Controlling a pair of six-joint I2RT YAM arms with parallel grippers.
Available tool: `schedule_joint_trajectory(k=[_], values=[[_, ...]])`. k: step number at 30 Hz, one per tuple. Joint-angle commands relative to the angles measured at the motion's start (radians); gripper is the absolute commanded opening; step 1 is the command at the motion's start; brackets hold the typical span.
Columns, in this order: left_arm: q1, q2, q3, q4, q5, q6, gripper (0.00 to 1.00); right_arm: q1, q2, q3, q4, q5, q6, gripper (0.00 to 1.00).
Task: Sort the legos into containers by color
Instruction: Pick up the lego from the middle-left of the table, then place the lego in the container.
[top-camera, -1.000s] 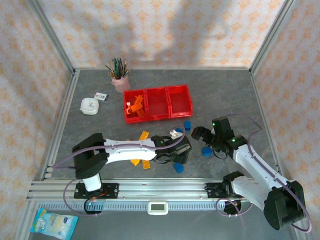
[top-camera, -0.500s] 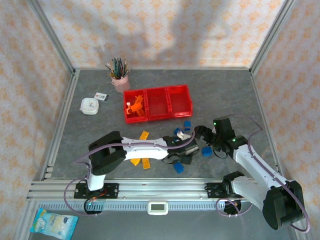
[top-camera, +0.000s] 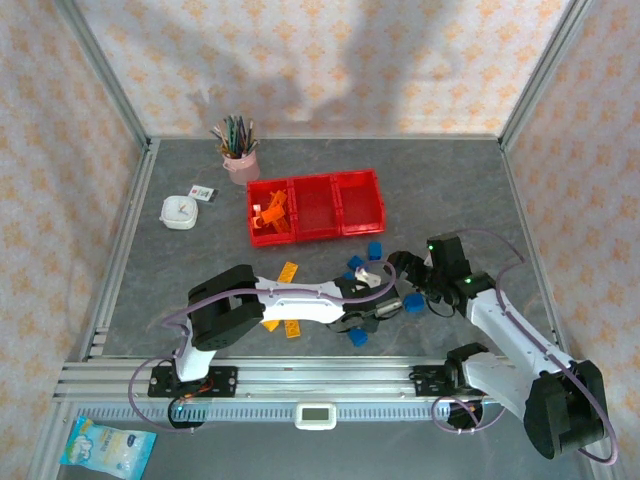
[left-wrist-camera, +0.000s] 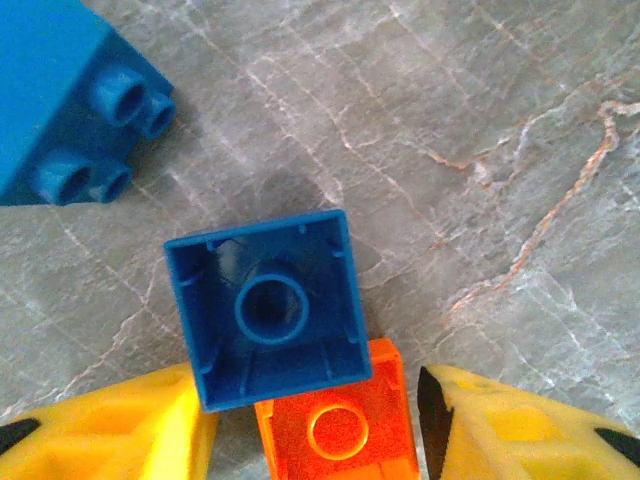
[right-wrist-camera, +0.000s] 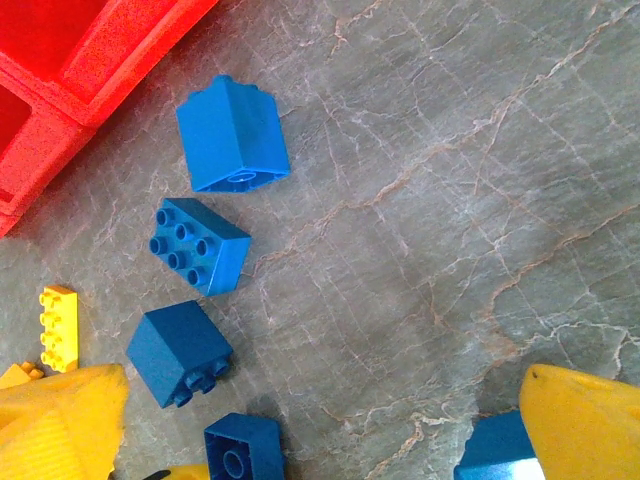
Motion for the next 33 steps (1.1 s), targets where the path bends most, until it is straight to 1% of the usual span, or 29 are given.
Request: schedule_joint_trajectory(k=[1,6,8,14,22,24,26,29,32,33], values=[[-0.010,-0.007,-0.015,-0.047,-0.036,-0.025,0.51,-0.005,-0.003,-0.013,0.024,-0.006,-0.022,1.00],[-0.009,-0.020,-0.015,-0.026,-0.031,-0.016,0.41,-0.005,-0.005,-0.010,0.024,-0.012,-0.029,1.00],[-0.009,-0.028,-0.015,-0.018,-0.034,-0.015,0.38,-0.005,-0.008,-0.006,0.019,-0.008,-0.031,1.00],[-0.001,-0.068,-0.005,-0.034,-0.065,-0.013,0.37,-0.004,-0.020,0.019,0.003,-0.016,-0.050,1.00],[0.036,-0.266,-0.082,-0.060,-0.112,0.000,0.37,0.003,-0.004,0.085,0.034,-0.107,-0.087,1.00],[0.073,-0.337,-0.119,-0.067,-0.126,0.012,0.37,0.034,0.012,0.118,0.051,-0.107,-0.087,1.00],[0.128,-0.401,-0.146,-0.081,-0.165,0.038,0.36,0.083,0.036,0.150,0.084,-0.099,-0.078,1.00],[0.255,-0.463,-0.152,-0.103,-0.234,0.111,0.36,0.171,0.086,0.193,0.160,-0.081,-0.055,1.00],[0.407,-0.478,-0.142,-0.092,-0.270,0.180,0.36,0.236,0.154,0.247,0.218,-0.070,-0.036,1.00],[0.452,-0.474,-0.143,-0.066,-0.278,0.212,0.36,0.251,0.178,0.267,0.232,-0.070,-0.032,1.00]])
